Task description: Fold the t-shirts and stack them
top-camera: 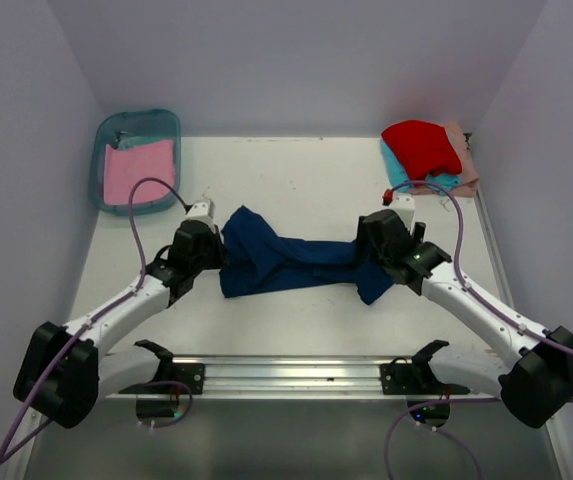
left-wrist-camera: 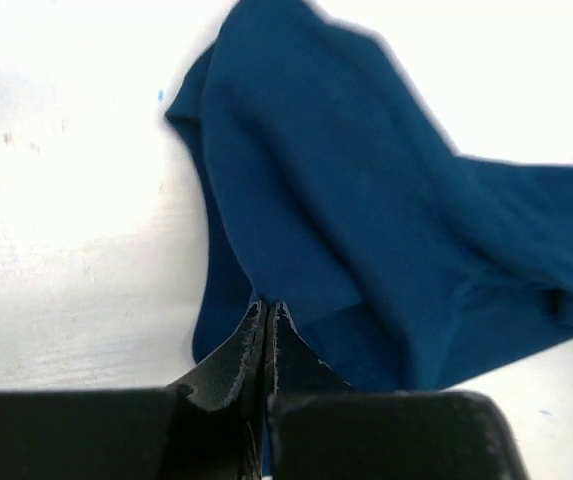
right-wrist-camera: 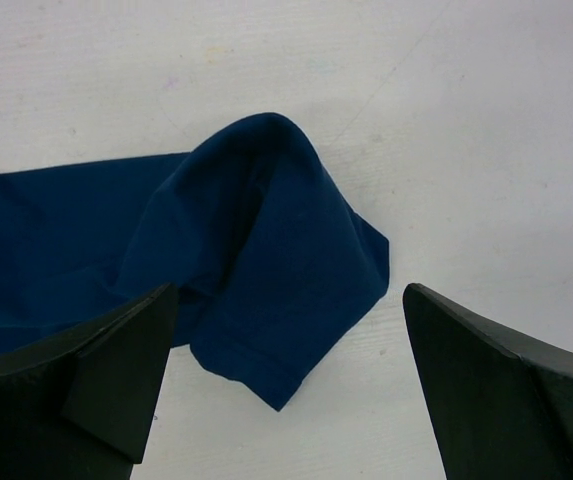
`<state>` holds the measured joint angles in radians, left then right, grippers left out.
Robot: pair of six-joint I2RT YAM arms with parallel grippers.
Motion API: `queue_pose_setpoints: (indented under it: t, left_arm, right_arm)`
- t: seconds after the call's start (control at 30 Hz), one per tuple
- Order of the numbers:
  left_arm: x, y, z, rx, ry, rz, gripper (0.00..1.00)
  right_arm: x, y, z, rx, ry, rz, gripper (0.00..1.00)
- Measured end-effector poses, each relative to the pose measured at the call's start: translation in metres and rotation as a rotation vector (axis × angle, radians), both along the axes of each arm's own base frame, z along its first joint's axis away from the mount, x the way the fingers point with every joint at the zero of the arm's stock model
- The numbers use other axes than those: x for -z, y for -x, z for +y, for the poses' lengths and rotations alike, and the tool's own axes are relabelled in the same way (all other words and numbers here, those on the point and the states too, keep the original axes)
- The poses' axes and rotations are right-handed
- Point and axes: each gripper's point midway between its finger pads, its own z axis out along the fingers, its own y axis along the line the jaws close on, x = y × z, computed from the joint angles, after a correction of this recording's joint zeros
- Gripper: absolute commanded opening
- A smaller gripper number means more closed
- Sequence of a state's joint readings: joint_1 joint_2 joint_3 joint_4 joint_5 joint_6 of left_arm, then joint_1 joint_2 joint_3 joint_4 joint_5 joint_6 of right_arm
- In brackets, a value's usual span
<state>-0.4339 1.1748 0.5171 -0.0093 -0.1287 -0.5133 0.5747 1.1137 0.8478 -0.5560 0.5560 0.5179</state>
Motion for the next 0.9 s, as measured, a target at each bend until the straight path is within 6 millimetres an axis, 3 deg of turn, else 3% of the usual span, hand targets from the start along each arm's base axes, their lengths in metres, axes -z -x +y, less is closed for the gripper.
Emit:
queue_pose_setpoints:
  t: [0.1,0.23,0.3,0.37,0.4,0.53,0.73,0.9]
  left_arm:
    - [-0.045,-0.004,-0.005,0.012,0.044,-0.066,0.00]
    - [-0.131,-0.009,-0.007,0.011,0.113,-0.218,0.00]
    - [-0.169,-0.008,-0.006,0.006,0.143,-0.290,0.00]
    - [-0.194,-0.006,-0.003,-0.002,0.161,-0.339,0.00]
    - [-0.203,-0.005,-0.001,-0.007,0.166,-0.357,0.00]
    - [-0.205,-0.001,0.002,-0.016,0.158,-0.348,0.00]
    - [-0.185,0.002,0.007,-0.034,0.116,-0.273,0.00]
    - [-0.202,0.001,0.009,-0.043,0.121,-0.295,0.00]
  right_arm:
    - [0.011,0.002,-0.004,0.020,0.018,0.021,0.99]
    - [0.033,0.003,-0.003,0.027,0.030,0.083,0.99]
    - [0.044,0.004,0.003,0.012,0.010,0.109,0.92]
    - [0.053,0.006,0.015,-0.020,-0.045,0.135,0.83]
    - [0.057,0.007,0.022,-0.037,-0.074,0.149,0.74]
    - [0.071,0.020,0.045,-0.103,-0.196,0.190,0.57]
    - [0.068,0.041,0.048,-0.137,-0.270,0.192,0.50]
    - [0.070,0.043,0.053,-0.154,-0.292,0.202,0.33]
